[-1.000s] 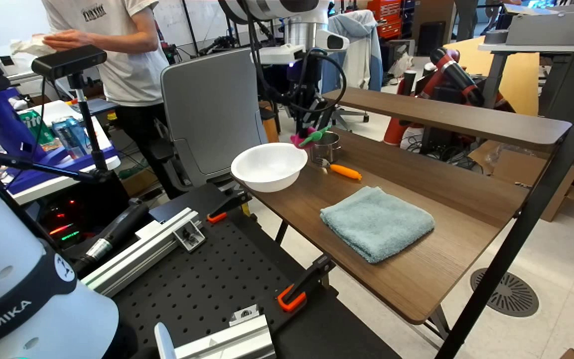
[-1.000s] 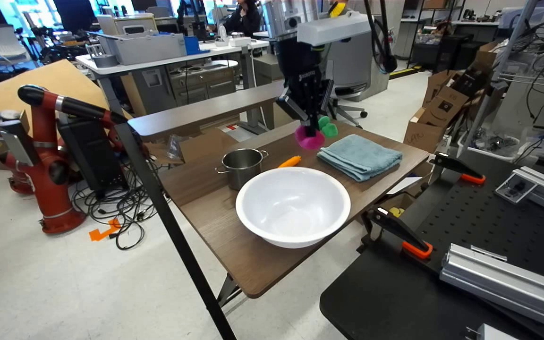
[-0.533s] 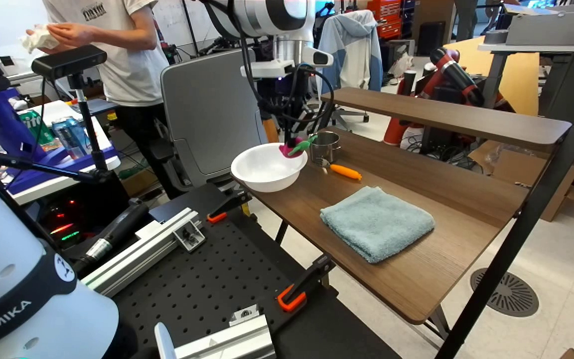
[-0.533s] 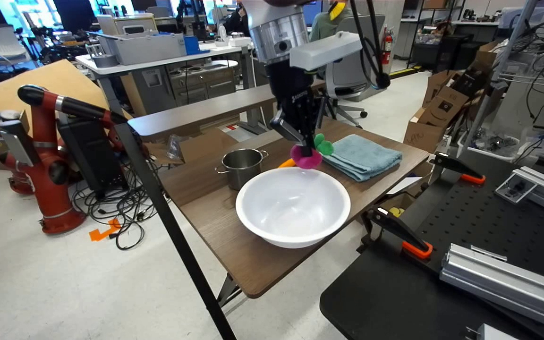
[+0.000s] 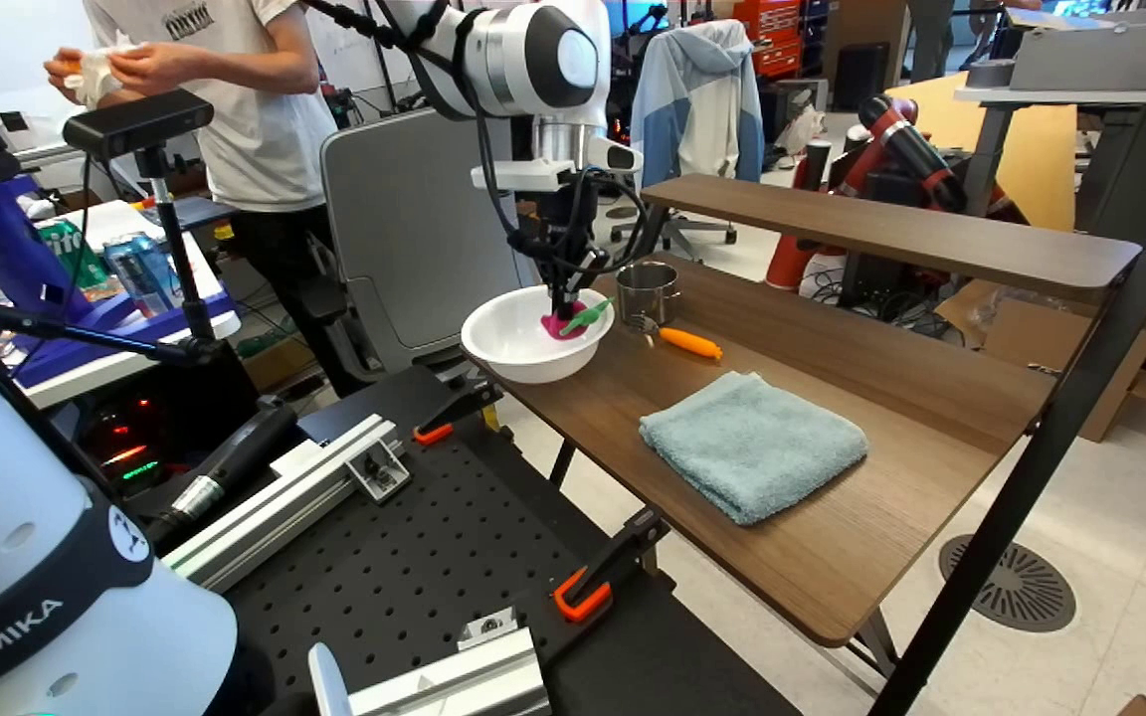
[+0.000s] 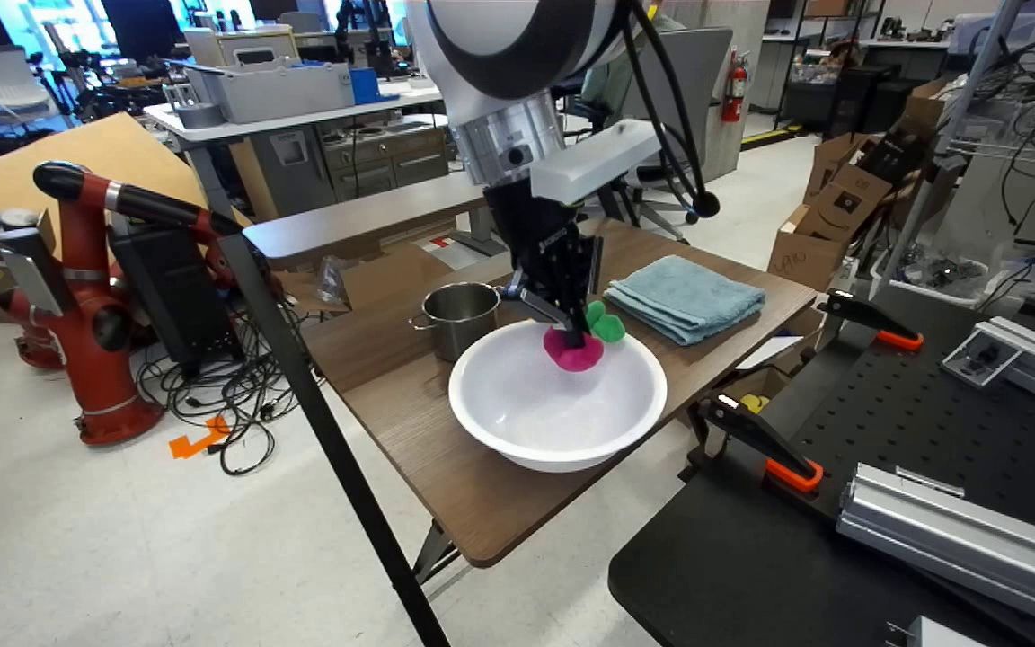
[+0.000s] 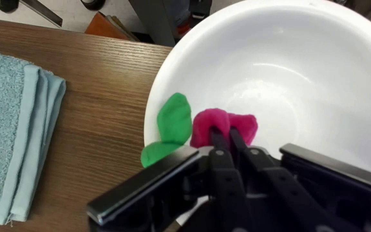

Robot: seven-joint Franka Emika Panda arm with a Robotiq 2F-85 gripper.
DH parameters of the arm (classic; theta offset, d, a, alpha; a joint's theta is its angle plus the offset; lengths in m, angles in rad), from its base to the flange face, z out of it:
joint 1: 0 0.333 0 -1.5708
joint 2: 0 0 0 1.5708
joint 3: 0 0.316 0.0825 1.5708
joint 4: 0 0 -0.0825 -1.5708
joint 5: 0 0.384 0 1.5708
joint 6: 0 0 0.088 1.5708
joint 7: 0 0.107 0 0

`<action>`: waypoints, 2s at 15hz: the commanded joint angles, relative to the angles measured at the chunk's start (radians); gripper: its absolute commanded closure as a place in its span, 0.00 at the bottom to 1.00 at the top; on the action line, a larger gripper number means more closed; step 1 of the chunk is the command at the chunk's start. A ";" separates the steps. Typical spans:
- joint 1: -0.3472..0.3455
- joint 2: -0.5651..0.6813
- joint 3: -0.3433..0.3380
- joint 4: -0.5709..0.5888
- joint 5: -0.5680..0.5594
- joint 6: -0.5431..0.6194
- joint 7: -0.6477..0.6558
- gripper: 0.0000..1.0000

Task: Put the beetroot plushie in the white bowl

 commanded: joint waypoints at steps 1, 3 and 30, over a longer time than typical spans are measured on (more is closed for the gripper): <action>0.008 0.054 0.001 0.057 -0.023 -0.035 0.001 0.98; 0.009 0.075 0.004 0.072 -0.018 -0.044 -0.008 0.98; 0.013 -0.114 0.023 -0.028 -0.015 -0.046 -0.019 0.00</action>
